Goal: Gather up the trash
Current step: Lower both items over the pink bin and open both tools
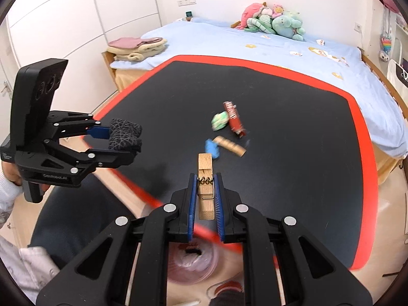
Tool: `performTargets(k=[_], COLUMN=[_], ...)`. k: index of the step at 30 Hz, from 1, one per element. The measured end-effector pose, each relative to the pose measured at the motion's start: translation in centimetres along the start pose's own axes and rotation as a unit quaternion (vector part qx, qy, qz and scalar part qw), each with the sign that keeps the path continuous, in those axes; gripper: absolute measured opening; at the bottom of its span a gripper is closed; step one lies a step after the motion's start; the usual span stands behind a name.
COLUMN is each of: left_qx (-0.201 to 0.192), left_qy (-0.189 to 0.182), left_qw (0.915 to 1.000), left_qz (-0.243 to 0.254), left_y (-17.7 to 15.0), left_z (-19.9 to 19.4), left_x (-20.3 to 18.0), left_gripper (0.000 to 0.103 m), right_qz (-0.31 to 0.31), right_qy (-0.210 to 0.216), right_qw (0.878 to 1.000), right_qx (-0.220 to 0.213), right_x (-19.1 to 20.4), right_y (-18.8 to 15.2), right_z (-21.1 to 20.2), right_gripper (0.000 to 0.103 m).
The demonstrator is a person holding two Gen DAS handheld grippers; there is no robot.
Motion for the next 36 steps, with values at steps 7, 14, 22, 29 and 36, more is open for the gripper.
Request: performTargets(k=[7,14,22,29,36], left_qx=[0.011,0.025,0.032,0.016,0.013], left_qy=[-0.013,-0.024,-0.025,-0.013,-0.002], left_qw=[0.9998,0.9992,0.9988,0.9996,0.9999], left_qz=[0.013,0.02,0.027,0.021,-0.001], left_y=[-3.5,-6.1,-7.2,-7.2,-6.8], left_z=[-0.6,-0.4,-0.5,-1.0,-1.0], left_x=[-2.6,-4.1,-4.9,-4.3,-3.3], left_gripper=[0.047,0.047,0.052,0.091,0.095], right_qz=[-0.002,-0.009,-0.015,0.0,0.028], right_qy=[0.024,0.043,0.057,0.045,0.041], right_qw=[0.999,0.998,0.997,0.998,0.998], right_qx=[0.021,0.041,0.046,0.043,0.031], right_x=[3.3,5.7,6.4,5.4,3.9], right_y=[-4.4,-7.3,-7.9,-8.2,-8.0], right_z=[-0.8,-0.5,-0.5,-0.5,-0.9], right_gripper=[0.013,0.013,0.014,0.078,0.096])
Point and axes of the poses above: each gripper's, at about its wrist camera, not at the fingertips, and z roughly the way its jaws point, x to its left, y to its top, the point moved 4 cm from there along z, roughly the way its jaws point, and after that the axes turned 13 degrees about x, right-handed, at the moved point
